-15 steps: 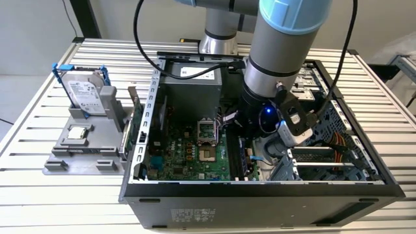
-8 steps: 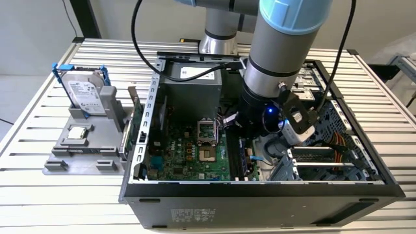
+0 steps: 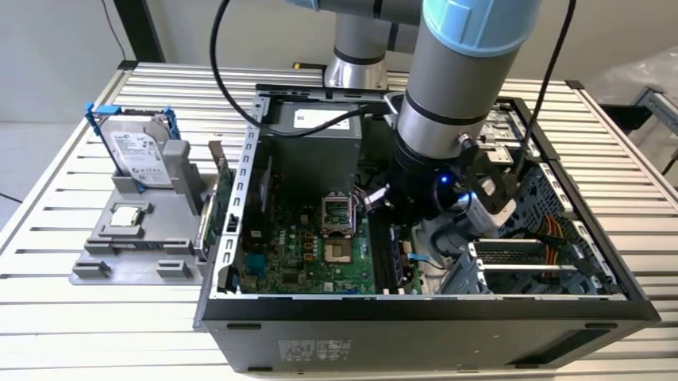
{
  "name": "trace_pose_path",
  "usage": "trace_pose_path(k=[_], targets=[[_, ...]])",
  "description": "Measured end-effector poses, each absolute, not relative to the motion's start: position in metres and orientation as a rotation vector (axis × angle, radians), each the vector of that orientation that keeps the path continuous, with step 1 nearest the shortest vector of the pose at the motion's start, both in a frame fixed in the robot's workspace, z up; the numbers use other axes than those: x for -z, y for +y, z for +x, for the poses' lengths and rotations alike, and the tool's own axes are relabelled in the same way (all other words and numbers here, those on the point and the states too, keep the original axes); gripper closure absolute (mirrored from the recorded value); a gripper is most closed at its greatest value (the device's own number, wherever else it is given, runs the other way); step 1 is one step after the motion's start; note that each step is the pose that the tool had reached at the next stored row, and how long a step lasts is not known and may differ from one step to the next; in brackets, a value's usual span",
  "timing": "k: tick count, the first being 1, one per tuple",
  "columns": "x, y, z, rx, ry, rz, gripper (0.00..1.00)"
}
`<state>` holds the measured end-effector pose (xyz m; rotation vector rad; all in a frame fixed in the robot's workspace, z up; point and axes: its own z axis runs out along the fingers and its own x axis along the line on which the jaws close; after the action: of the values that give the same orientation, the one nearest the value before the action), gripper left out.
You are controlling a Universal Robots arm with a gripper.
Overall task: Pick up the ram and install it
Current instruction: 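Insert the ram into the slot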
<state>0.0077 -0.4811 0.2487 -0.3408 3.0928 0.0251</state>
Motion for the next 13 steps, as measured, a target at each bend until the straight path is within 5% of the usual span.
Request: trace_pose_path(k=[13], targets=[[-0.2488, -0.4797, 0.0071, -0.028, 3.06, -0.574, 1.0]])
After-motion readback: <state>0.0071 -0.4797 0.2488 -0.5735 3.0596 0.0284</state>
